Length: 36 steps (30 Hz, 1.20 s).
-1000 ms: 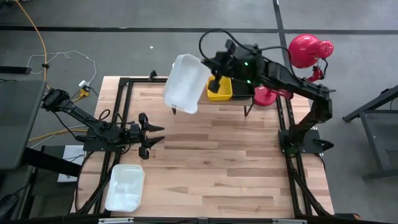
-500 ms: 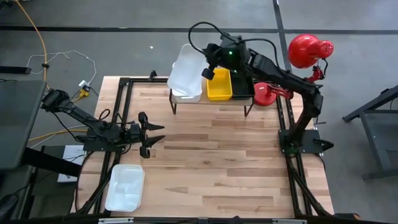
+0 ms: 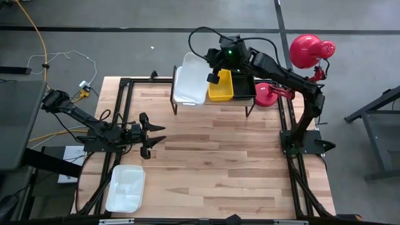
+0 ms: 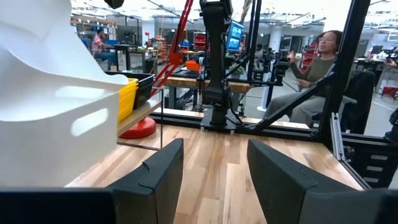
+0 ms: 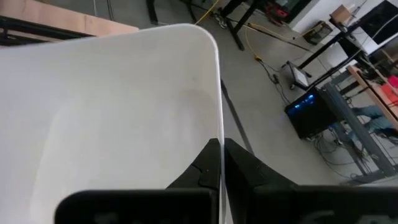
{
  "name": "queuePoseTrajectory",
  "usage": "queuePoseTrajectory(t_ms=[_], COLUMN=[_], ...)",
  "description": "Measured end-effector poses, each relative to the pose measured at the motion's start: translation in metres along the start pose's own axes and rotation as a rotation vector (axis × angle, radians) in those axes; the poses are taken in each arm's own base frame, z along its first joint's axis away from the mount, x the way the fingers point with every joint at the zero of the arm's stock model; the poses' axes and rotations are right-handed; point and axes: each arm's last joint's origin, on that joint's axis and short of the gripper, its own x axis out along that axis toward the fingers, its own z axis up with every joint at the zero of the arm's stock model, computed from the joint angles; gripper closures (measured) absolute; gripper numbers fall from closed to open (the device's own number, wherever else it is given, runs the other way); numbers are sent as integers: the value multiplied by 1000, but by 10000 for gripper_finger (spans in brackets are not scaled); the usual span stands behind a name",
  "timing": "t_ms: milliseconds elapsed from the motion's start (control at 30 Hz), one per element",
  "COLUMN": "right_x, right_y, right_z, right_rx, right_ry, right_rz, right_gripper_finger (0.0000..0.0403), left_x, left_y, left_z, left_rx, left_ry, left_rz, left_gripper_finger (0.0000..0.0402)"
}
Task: Stack baskets on shelf by color
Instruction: Stack the right white bin on the other white bin on the shelf
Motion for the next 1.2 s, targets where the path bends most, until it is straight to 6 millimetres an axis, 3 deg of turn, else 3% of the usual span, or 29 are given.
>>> queuePoseTrajectory(t_ms=[433, 700, 1200], right_x=[0, 11, 16], right_y=[0, 4, 6], right_z=[0, -4, -5], right_rx=[2, 3, 10], right_ry=[0, 29, 40], right_rz=[-7, 7, 12], right_gripper_finger=[403, 398, 245], left_x=[0, 0, 0], left_y=[0, 0, 0], left_z=[0, 0, 0], left_rx=[0, 0, 35], left_ry=[0, 0, 1], left_rz=[0, 0, 3], left_gripper_finger=[236, 236, 236])
